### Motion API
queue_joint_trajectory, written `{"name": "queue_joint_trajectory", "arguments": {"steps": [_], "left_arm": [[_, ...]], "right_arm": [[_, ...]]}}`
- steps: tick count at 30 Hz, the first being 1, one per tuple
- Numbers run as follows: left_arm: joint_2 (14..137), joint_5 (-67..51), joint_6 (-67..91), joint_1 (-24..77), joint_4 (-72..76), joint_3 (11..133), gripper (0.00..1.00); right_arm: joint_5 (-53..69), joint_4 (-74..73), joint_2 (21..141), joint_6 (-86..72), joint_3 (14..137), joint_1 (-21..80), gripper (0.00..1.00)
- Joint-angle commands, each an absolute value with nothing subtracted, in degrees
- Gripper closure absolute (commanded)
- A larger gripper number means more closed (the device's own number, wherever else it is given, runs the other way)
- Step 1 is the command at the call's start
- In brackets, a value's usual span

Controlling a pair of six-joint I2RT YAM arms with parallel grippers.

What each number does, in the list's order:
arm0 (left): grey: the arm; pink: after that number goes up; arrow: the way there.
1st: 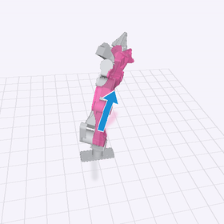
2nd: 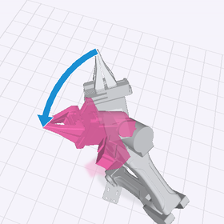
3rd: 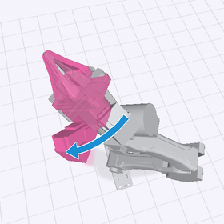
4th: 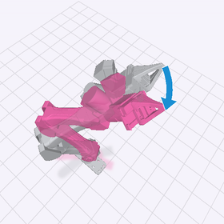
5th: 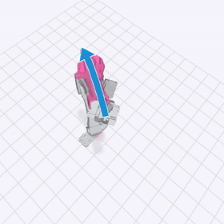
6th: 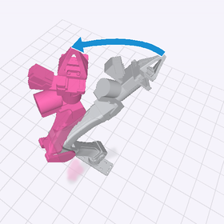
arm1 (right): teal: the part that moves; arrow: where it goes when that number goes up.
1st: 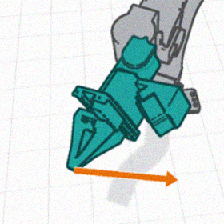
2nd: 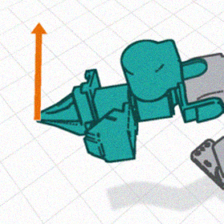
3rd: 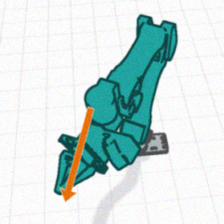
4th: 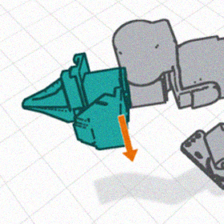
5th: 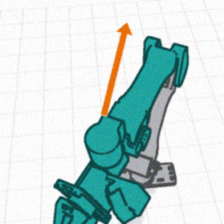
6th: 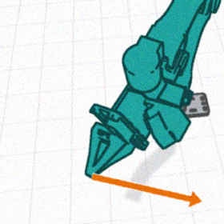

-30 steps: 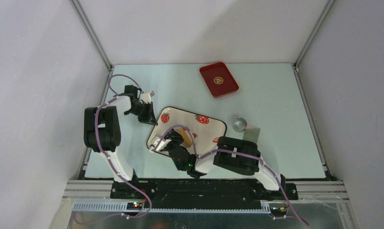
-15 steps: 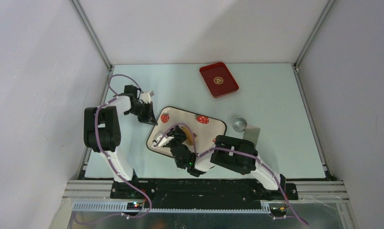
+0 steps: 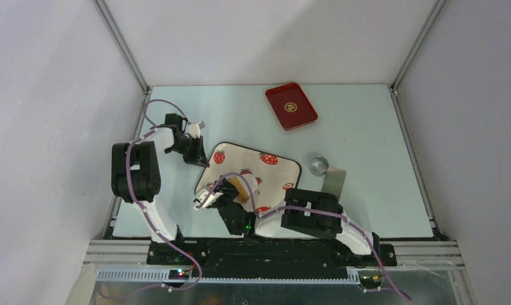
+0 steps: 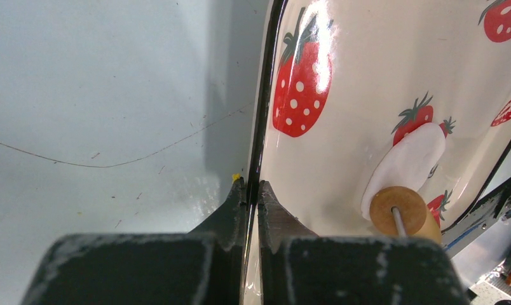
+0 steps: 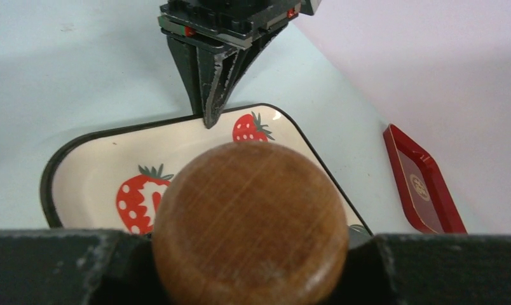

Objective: Roll out the dumpling wrappers from the dough
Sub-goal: Flatten out the dough on the work surface.

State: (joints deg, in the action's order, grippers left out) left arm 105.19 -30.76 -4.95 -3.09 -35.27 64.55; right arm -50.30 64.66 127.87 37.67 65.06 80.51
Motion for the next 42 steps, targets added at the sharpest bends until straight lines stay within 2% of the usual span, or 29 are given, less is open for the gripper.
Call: {"name": "queue_joint_trajectory", "arguments": {"steps": [1, 20, 42], "left_arm": [[101.8, -33.0, -4.5, -3.6, -33.3, 64.9, 1.00], [101.5, -33.0, -4.6, -3.8, -33.3, 64.9, 1.00], [102.3, -33.4, -4.4, -4.0, -33.3, 65.0, 1.00]], "right_arm": [[-51.2, 62.4, 130.2, 33.3, 66.7, 82.1, 1.00], [-53.4, 54.4, 130.0, 27.7, 66.3, 77.9, 1.00], [-57.0, 61.4, 128.6, 28.5, 63.0, 72.6, 1.00]]}}
